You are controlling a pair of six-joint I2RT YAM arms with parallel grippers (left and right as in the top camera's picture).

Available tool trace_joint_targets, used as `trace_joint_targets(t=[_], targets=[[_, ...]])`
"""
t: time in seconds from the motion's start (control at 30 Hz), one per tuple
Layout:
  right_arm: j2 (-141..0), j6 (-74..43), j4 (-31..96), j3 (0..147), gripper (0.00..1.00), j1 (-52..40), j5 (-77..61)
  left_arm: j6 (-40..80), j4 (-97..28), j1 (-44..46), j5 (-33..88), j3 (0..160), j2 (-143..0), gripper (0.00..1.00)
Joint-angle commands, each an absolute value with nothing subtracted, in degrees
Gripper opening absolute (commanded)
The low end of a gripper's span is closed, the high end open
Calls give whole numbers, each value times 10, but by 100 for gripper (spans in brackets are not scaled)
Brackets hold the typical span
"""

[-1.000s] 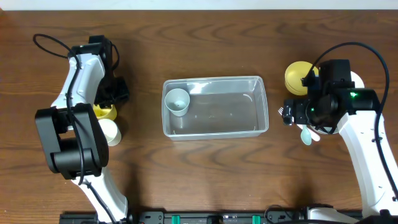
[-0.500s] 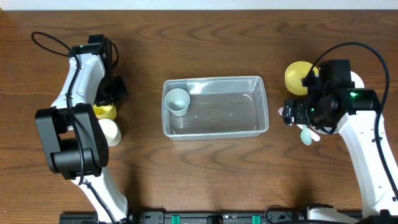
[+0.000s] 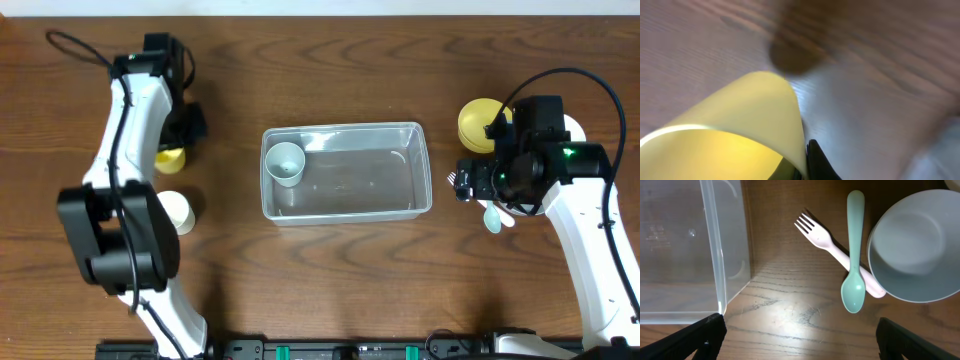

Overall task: Pack container
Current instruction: 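Place the yellow cup into the container beside the grey cup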

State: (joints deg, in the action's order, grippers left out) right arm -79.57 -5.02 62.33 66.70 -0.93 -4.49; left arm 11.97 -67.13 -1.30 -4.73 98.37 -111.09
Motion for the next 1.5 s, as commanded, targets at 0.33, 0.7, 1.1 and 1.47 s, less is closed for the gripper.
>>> trace_joint_targets(t=[0.33,0.7,1.1,1.47], targets=[[-796,-55,623,678,97,-10,-43,116,-820,262,0,1040,-945,6],[-796,-55,624,678,97,-10,-43,105,-712,326,10,853,-945,6],[-796,-55,626,678,97,-10,-43,95,-599,326,11,761,-952,6],[-796,-55,626,678,97,-10,-43,95,-592,326,10,761,-1030,6]])
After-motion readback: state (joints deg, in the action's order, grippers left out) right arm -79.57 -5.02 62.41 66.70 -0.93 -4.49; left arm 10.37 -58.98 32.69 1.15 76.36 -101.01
